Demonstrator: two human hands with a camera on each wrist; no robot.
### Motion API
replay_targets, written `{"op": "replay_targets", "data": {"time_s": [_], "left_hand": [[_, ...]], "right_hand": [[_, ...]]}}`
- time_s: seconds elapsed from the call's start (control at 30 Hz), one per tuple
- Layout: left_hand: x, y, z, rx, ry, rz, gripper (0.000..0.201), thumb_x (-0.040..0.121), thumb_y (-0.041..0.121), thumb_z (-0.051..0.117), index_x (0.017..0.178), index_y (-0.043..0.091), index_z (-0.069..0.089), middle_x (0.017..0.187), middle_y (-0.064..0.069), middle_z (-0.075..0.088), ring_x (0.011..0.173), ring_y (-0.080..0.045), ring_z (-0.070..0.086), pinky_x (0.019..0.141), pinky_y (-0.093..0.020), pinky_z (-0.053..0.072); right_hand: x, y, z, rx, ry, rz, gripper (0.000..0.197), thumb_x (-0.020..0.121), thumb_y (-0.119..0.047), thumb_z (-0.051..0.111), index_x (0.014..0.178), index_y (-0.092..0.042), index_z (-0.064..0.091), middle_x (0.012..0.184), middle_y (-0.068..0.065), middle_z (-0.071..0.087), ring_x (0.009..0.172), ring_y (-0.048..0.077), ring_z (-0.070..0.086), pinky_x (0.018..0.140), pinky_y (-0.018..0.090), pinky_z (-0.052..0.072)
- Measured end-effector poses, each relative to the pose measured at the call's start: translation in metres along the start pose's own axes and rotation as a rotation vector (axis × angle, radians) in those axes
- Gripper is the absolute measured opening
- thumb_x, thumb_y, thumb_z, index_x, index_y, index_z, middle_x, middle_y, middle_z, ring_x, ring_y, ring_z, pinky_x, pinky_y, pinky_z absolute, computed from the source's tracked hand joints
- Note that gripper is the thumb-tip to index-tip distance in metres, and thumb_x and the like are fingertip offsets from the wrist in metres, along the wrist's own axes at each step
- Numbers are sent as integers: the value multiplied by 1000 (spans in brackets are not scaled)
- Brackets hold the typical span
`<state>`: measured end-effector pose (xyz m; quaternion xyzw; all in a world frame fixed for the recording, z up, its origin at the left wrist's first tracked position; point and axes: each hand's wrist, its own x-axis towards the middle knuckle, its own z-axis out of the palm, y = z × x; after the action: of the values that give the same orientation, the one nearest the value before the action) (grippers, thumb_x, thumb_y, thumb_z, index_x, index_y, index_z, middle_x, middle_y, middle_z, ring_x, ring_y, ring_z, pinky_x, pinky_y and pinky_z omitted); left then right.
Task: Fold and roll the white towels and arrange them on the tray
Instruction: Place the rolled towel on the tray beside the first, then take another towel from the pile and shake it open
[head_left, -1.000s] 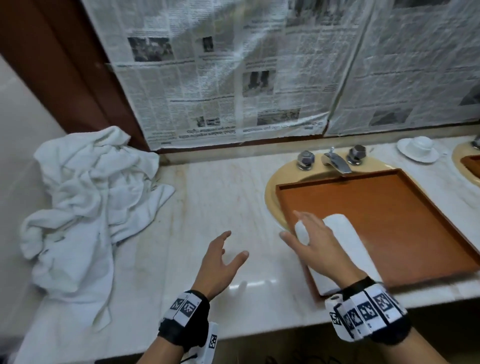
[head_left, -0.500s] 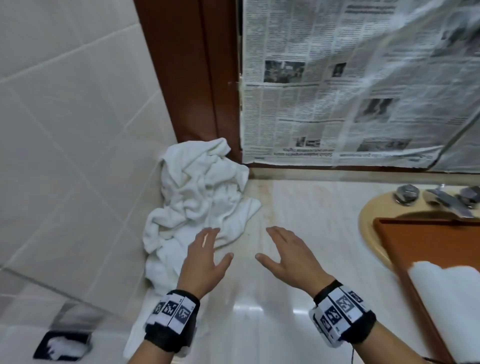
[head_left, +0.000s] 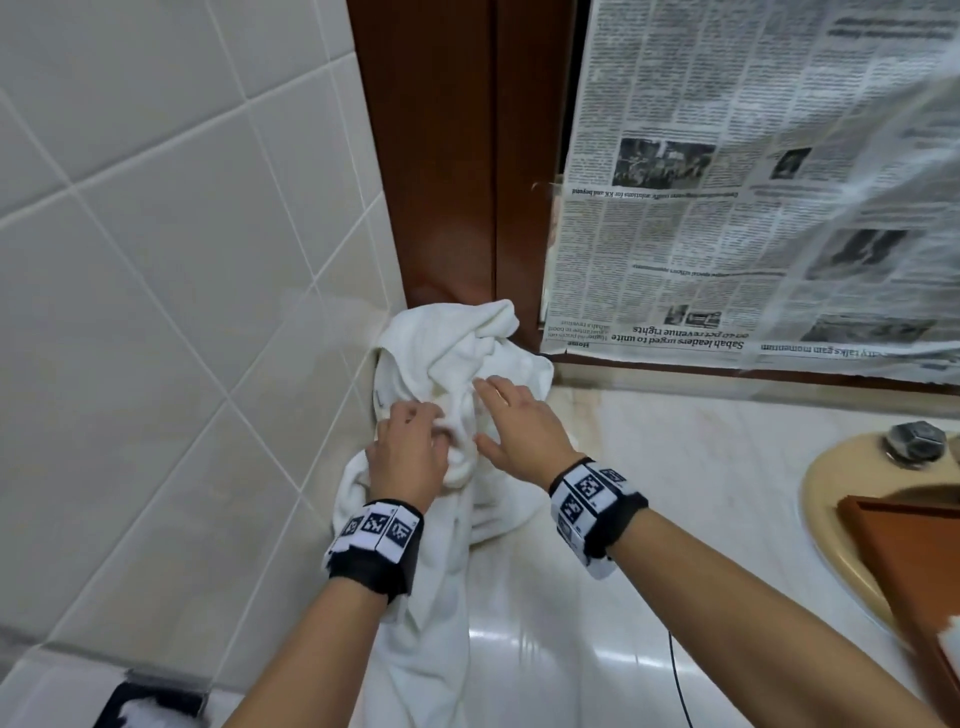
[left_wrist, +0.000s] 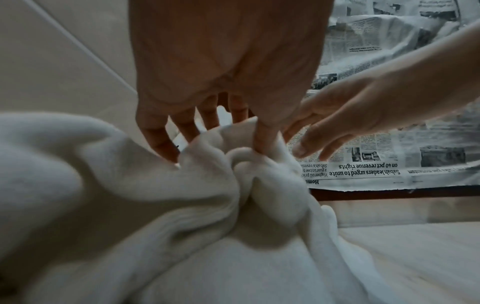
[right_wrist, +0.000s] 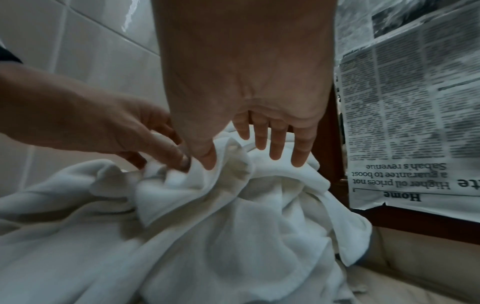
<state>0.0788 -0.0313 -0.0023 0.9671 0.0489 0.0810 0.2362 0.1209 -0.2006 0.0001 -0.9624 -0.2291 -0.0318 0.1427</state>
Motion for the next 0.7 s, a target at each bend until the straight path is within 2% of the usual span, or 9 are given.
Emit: {"op": "replay_targets", "data": {"time_s": [0.07,0.13,0.2,0.27,0.33,0.4,0.53,0.63,0.7], "left_hand": [[-2,3,0,-39,64,62,21,88,14,58,108,18,63,108,-4,59,100,-32,56,78,-44,45],[-15,7,-2,-100,110,144,20,88,13,58,106,19,62,103,-2,61,91,-28,59,73,-42,47],[-34,11,-5,-166,116,190,18,92,15,55,108,23,58,97,4,62,84,-20,59,70,-40,48],[-52,13,-10,-289,80,187,13,98,19,51,107,27,55,89,9,62,80,-13,59,69,-36,49],[-67,14,-17,-413,40,168,11,100,20,51,105,30,54,89,12,62,82,-5,59,70,-26,46],[-77,15,-23,-441,17,164,10,99,24,56,102,33,52,88,14,63,84,0,58,68,-16,40],[-80,12,-24,-380,-62,201,27,85,41,75,101,30,56,81,13,64,77,-3,59,67,-18,42],[-75,12,-18,-220,-61,301,19,83,30,75,96,24,63,85,9,59,79,-8,54,69,-22,33],[-77,18,-19,-209,-51,319,18,83,22,74,99,24,65,88,6,57,82,-10,52,69,-18,31]], "right_hand": [[10,-1,-1,-38,8,2,73,91,-32,60,155,-19,26,149,8,38,121,32,49,89,42,45],[16,2,-1,-21,-4,8,73,91,-30,61,155,-27,27,149,7,37,119,31,48,85,42,47],[15,8,-2,97,-58,-48,60,89,-29,62,146,-31,42,143,5,42,116,28,49,86,42,48],[8,14,-6,295,-110,-146,29,88,-28,60,116,-24,64,120,2,55,103,24,55,86,43,48],[-6,18,-13,415,-117,-182,10,87,-23,58,89,-16,64,92,1,62,84,21,57,78,44,49],[-22,24,-25,476,-87,-141,6,91,-15,60,86,-14,64,79,0,64,72,20,57,70,43,50],[-57,38,-63,477,-40,-112,9,90,-15,56,82,-18,58,69,2,61,61,22,56,61,41,48],[-85,44,-101,453,28,-94,15,89,-11,56,78,-20,57,67,-5,59,60,15,52,58,33,42],[-105,50,-129,431,89,-47,14,91,-13,57,78,-17,58,65,-4,59,60,15,54,57,35,45]]}}
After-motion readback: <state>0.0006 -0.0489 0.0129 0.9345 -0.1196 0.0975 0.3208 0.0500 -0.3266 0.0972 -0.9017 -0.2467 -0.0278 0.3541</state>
